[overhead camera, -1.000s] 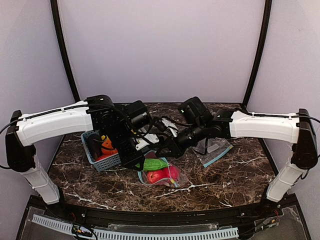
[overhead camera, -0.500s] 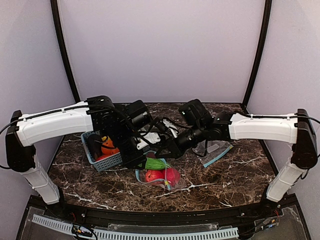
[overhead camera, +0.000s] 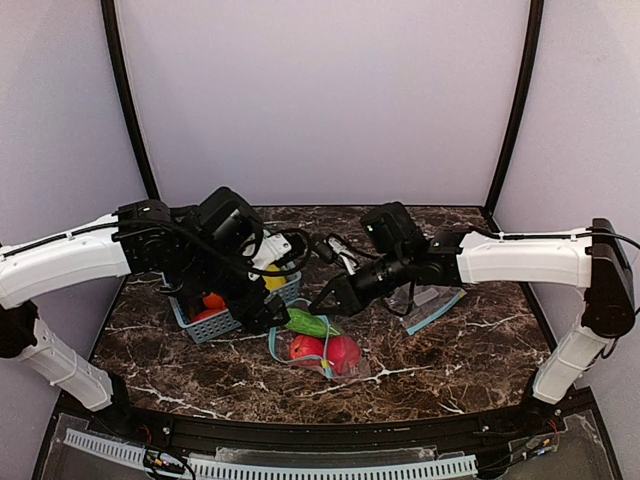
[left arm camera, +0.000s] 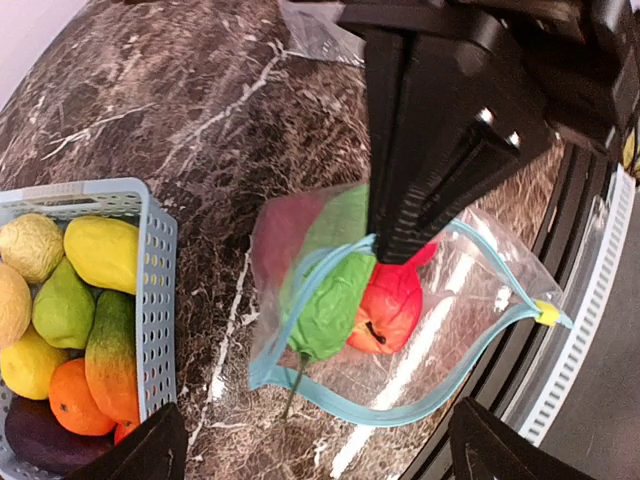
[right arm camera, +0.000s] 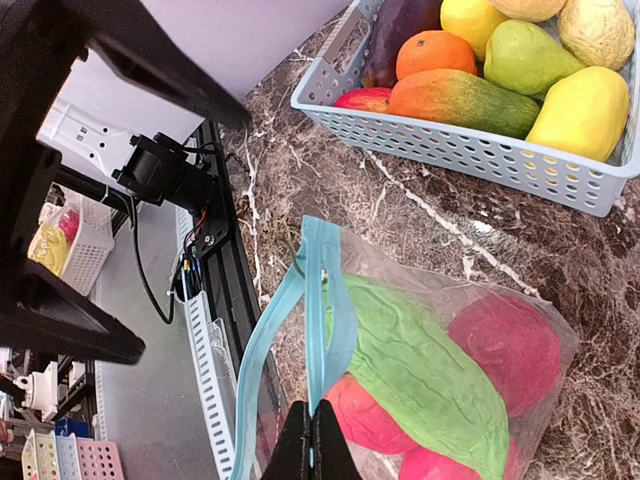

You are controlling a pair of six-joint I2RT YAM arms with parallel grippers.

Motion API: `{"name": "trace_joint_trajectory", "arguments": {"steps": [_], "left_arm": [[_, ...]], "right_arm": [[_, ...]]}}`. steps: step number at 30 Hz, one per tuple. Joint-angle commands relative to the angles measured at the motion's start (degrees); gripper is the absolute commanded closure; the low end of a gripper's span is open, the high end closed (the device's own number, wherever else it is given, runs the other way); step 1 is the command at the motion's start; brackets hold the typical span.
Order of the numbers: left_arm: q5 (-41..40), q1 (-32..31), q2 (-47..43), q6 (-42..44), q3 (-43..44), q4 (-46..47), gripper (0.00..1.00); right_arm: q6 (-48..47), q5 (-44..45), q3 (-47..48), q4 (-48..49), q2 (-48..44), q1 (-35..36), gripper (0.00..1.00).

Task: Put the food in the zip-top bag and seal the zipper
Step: Place the fake vegetable in the zipper food storage bag, then pass from the right arm to the left

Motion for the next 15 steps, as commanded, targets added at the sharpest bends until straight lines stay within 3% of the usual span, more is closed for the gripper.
{"name": "trace_joint_trajectory", "arguments": {"steps": [1, 9, 15], "left_arm": [[0.1, 3.4, -5.8, -15.0, -7.7, 7.2, 0.08], [9.1, 6.0, -16.9, -36.6, -29.3, 30.4, 0.07], [10.9, 5.9, -19.3, -44.0, -38.3, 40.3, 0.13]], "right_arm": [[2.0, -0.1, -1.2, 4.2, -1.6, -0.4, 1.00], [4.9, 1.8, -2.8, 7.5, -2.5, -0.8, 1.00], [5.3, 2.1, -2.7, 7.9, -2.5, -0.8, 1.00]]}}
